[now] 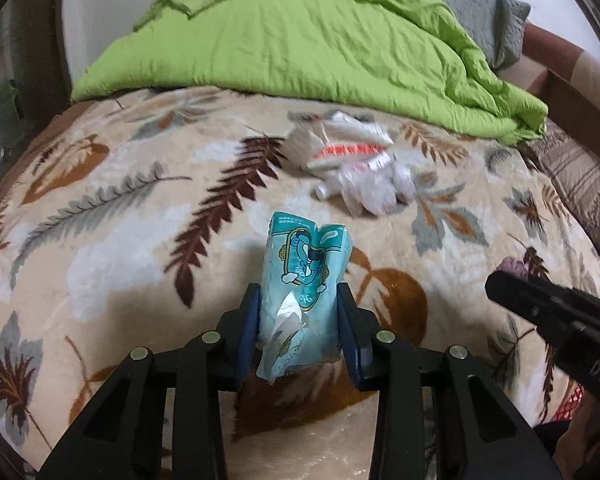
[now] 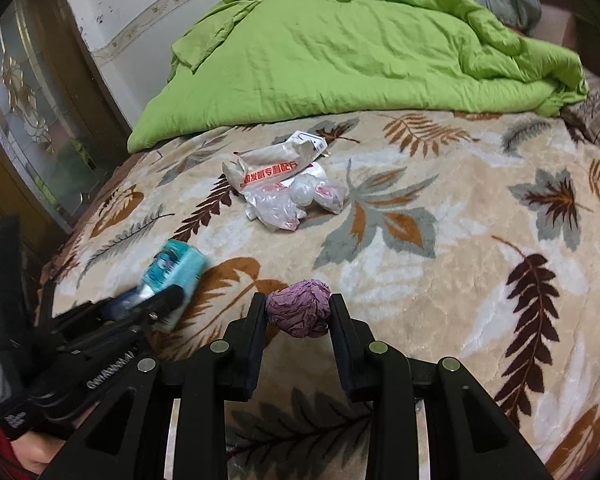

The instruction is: Collect trash

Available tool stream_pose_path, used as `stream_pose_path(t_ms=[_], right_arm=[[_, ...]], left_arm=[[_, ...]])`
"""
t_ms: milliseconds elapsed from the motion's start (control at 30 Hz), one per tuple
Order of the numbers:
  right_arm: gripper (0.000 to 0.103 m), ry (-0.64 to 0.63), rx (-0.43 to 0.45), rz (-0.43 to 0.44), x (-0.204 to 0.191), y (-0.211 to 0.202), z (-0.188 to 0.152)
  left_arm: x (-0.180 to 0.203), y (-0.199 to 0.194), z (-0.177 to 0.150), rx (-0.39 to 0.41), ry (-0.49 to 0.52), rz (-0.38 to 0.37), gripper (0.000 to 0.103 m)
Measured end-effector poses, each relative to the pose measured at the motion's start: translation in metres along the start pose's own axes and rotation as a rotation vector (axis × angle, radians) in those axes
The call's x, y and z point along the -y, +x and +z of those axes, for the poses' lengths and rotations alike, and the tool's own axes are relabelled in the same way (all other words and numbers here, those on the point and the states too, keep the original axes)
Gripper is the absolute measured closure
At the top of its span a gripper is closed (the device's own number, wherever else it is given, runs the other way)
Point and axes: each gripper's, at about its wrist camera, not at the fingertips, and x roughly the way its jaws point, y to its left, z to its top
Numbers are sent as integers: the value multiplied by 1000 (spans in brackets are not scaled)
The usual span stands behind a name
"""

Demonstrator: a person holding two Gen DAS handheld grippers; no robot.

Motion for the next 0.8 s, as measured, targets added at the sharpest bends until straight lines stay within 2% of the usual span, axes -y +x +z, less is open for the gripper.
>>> stream_pose_path(t_ms=[400,800], right_arm=[[70,9,15,-10,1,4,2],[70,11,19,-7,0,3,3]], left_arm=[[5,-14,1,82,43,69,68],[9,-18,0,97,63,83,67]])
